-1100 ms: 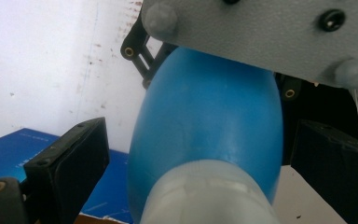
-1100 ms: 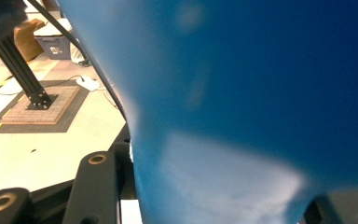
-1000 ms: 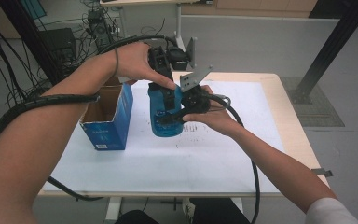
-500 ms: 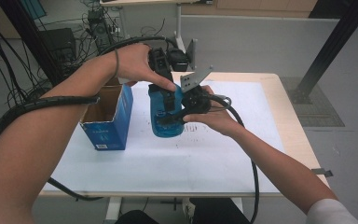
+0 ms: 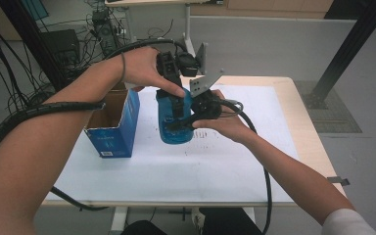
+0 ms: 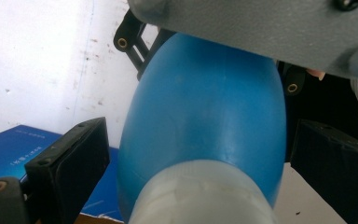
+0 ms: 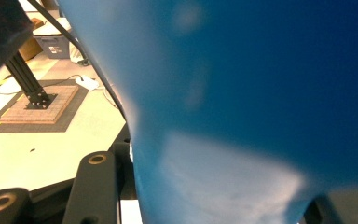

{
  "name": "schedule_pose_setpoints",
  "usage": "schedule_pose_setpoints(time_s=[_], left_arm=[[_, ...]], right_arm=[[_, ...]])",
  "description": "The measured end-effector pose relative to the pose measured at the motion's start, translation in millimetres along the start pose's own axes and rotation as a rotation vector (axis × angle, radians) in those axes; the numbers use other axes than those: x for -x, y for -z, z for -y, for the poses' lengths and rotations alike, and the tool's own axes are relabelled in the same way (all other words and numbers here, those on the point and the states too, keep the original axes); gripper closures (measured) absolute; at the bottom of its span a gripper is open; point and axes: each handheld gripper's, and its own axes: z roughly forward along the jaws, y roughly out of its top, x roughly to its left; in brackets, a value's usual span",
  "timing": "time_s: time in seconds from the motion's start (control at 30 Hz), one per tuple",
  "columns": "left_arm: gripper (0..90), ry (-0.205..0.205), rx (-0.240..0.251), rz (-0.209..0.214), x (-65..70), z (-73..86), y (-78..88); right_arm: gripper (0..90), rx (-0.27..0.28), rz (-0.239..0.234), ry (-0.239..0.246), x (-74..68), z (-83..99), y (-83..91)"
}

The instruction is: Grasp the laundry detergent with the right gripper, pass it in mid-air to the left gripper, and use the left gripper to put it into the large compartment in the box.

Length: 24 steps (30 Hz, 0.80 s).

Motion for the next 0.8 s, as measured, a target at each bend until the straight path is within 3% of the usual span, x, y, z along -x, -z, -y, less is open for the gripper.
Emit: schedule_pose_setpoints(time_s=[0.8], left_arm=[[5.6,-0.006,-0.009,-0.006,1.3,0.5,0.4]], right_arm=[[44.8,0.001,0.001,0.006,-1.1,-0.4,-1.8]])
